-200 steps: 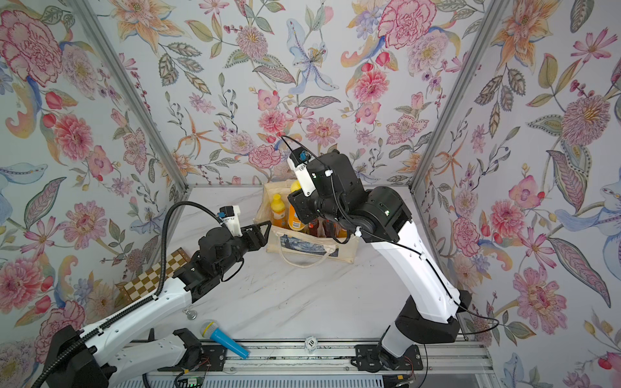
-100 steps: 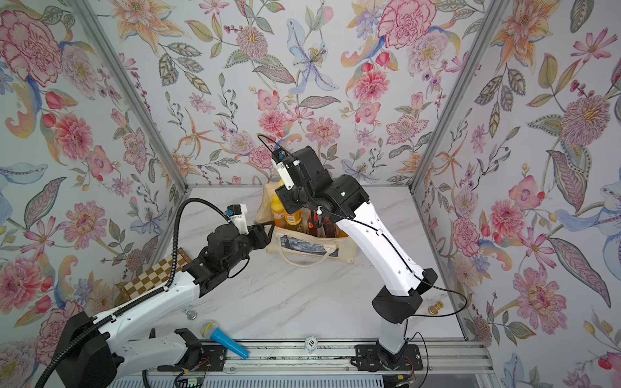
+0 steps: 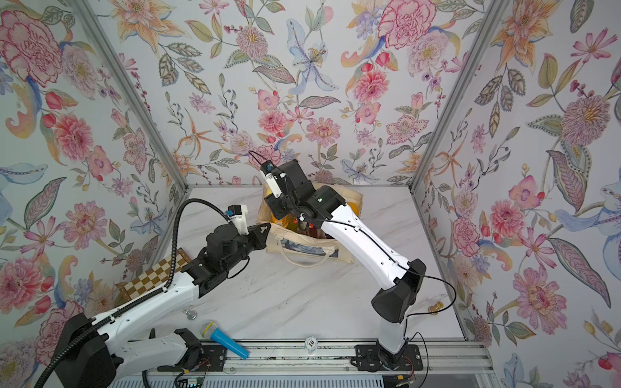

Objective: Pack dish soap into the shopping bag
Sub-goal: Place the bottle of dish soap in the shopping bag.

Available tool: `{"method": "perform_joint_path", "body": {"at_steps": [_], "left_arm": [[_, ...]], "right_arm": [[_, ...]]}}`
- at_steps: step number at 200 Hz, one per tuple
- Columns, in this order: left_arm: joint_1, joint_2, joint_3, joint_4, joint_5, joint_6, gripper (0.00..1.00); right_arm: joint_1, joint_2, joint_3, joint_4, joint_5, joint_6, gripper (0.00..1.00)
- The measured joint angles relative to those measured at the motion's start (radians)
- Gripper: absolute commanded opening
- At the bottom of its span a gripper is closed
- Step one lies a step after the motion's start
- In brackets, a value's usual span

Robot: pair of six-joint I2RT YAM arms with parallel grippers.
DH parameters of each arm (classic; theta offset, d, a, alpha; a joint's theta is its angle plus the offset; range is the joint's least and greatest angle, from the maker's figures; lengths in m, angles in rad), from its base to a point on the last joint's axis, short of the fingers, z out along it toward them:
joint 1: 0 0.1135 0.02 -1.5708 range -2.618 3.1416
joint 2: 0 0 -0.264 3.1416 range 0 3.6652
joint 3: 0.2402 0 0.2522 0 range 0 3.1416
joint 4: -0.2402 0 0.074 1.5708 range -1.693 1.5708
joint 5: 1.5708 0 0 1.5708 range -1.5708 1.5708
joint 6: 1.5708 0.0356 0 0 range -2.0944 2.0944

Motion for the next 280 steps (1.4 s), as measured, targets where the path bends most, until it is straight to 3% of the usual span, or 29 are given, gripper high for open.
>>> {"method": "perform_joint_path", "body": {"at_steps": [280], "left_arm": [[0.0, -0.048, 0.0, -0.048, 0.018, -0.031, 0.0]], "right_arm": [[-0.061, 0.0, -0.402, 0.373, -0.135, 0.008, 0.02]]}}
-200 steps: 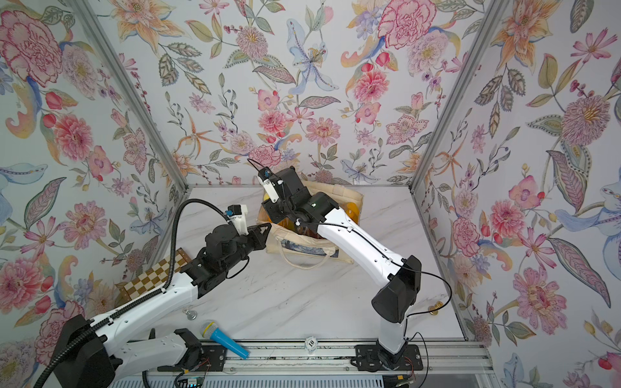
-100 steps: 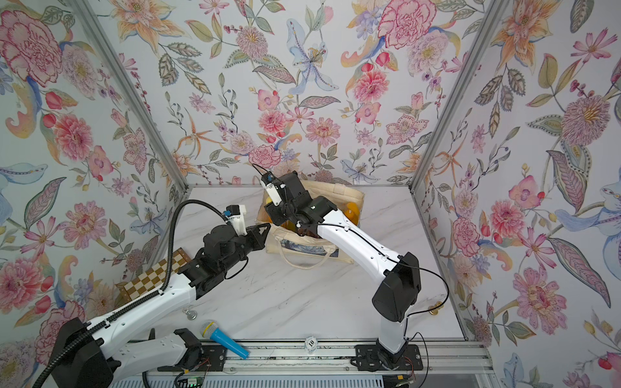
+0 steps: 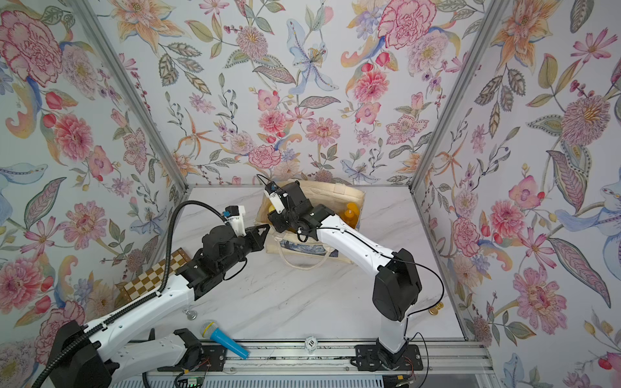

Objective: Pack dish soap into the shopping bag
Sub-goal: Place the bottle of dish soap in the shopping bag.

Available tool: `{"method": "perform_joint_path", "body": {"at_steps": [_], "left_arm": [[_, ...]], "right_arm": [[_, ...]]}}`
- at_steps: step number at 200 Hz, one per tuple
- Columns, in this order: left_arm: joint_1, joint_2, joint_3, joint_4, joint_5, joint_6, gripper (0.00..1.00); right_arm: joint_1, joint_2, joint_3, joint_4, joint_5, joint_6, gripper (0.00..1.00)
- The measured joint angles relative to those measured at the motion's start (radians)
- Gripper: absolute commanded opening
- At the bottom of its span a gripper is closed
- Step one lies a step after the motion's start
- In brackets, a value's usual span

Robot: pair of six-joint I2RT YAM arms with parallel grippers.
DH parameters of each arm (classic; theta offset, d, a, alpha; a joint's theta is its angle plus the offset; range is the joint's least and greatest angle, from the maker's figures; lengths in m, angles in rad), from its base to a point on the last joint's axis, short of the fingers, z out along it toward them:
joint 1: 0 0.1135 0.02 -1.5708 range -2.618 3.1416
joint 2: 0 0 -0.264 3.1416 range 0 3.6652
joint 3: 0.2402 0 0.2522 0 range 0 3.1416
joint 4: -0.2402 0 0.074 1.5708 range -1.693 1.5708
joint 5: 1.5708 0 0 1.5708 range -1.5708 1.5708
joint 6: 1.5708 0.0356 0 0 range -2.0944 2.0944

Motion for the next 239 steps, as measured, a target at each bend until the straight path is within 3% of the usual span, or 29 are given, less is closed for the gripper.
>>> {"method": "perform_joint_path", "body": {"at_steps": [162, 239], "left_arm": [[0.0, -0.011, 0.009, -0.037, 0.017, -0.015, 0.0], [0.0, -0.019, 0.011, -0.061, 0.018, -0.015, 0.0]], "right_arm": [[-0.011, 0.014, -0.058, 0.077, -0.027, -0.027, 0.03], [-0.016, 0.036, -0.067, 0.098, -0.04, -0.027, 0.25]]}}
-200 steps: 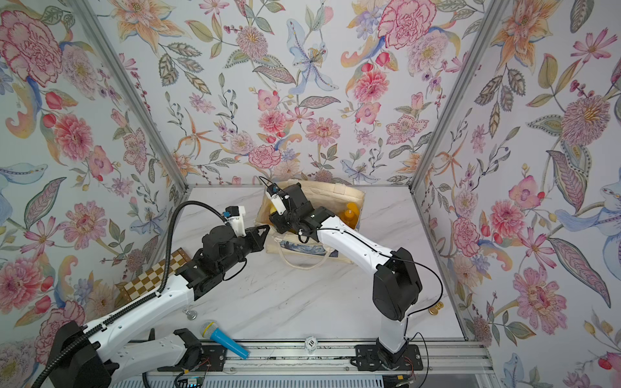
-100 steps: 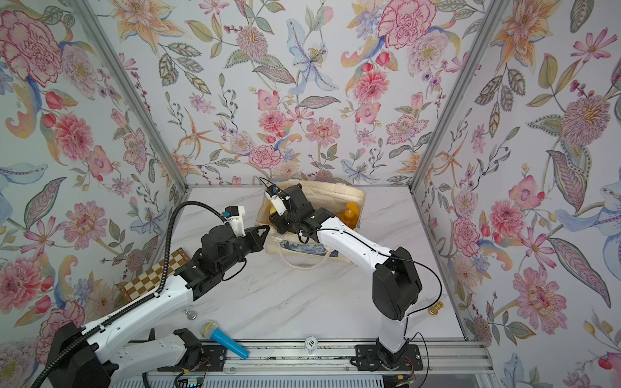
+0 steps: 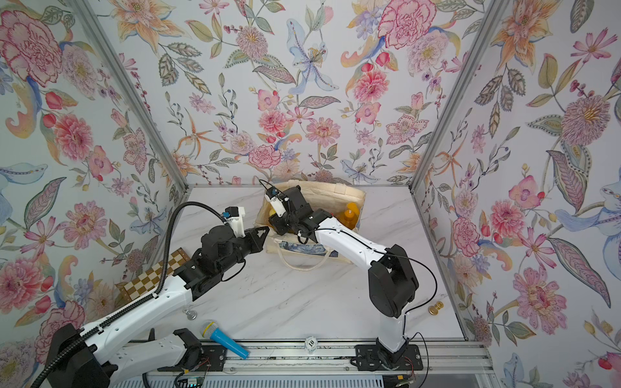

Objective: Pack dish soap into the shopping bag
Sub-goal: Place the bottle of dish soap in the shopping bag.

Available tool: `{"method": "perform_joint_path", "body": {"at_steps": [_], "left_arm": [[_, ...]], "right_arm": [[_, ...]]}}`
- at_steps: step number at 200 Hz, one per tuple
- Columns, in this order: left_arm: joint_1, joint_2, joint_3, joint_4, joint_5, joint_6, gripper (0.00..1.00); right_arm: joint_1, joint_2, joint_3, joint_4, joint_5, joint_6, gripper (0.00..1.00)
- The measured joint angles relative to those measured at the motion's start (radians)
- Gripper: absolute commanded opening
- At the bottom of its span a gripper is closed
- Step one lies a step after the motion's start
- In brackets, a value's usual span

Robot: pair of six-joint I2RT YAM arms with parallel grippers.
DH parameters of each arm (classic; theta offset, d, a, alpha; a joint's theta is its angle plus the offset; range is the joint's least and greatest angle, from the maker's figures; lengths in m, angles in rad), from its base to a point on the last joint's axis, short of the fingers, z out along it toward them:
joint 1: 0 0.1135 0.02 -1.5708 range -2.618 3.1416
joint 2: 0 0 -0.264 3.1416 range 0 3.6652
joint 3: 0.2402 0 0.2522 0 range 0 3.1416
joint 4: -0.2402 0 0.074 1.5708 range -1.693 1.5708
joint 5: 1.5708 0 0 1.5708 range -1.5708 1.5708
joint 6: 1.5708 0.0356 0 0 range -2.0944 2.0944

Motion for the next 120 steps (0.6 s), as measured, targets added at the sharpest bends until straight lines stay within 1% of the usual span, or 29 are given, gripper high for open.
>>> {"method": "perform_joint_path", "body": {"at_steps": [22, 78, 120], "left_arm": [[0.0, 0.0, 0.0, -0.001, 0.0, 0.0, 0.0], [0.0, -0.015, 0.0, -0.016, 0.0, 0.0, 0.0], [0.0, -0.033, 0.0, -0.042, 0.0, 0.0, 0.0]], "right_arm": [[0.0, 0.007, 0.0, 0.003, -0.002, 0.0, 0.29], [0.0, 0.016, 0.0, 0.007, -0.007, 0.0, 0.29], [0.0, 0.023, 0.0, 0.007, -0.006, -0.005, 0.31]]}}
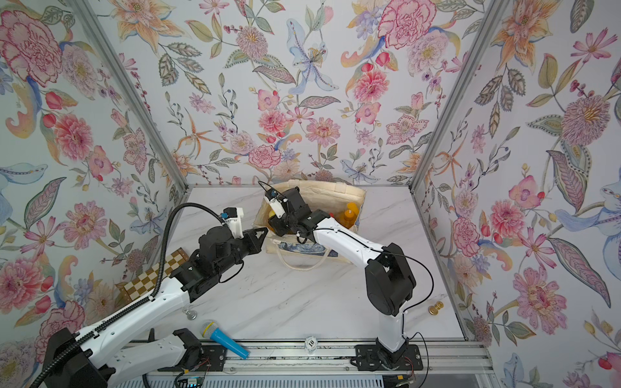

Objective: Pack dish soap into the shopping bag
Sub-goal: Place the bottle of dish soap in the shopping bag.

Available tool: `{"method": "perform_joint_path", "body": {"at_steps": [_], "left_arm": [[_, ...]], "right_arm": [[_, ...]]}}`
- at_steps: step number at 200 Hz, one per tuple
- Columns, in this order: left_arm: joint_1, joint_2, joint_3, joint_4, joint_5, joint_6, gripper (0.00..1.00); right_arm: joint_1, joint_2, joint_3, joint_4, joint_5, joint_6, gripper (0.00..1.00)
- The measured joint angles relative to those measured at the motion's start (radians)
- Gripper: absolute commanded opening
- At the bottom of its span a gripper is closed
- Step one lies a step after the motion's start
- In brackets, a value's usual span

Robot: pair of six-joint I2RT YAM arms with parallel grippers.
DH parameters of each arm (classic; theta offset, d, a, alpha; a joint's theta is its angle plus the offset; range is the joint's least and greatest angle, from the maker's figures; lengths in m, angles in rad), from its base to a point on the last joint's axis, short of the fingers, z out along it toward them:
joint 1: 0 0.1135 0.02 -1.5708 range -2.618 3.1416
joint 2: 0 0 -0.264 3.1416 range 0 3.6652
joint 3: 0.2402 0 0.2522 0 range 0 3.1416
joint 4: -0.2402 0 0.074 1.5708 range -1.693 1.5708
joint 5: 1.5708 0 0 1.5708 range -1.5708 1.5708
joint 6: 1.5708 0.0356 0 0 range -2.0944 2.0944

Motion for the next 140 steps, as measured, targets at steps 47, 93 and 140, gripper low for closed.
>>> {"method": "perform_joint_path", "body": {"at_steps": [47, 93, 140], "left_arm": [[0.0, -0.006, 0.0, -0.009, 0.0, 0.0, 0.0], [0.0, -0.006, 0.005, -0.016, 0.004, 0.0, 0.0], [0.0, -0.006, 0.006, -0.017, 0.004, 0.0, 0.0]], "right_arm": [[0.0, 0.013, 0.0, 0.0, 0.003, -0.003, 0.34], [0.0, 0.023, 0.0, 0.0, 0.008, -0.003, 0.44], [0.0, 0.023, 0.0, -0.001, 0.008, -0.003, 0.6]]}}
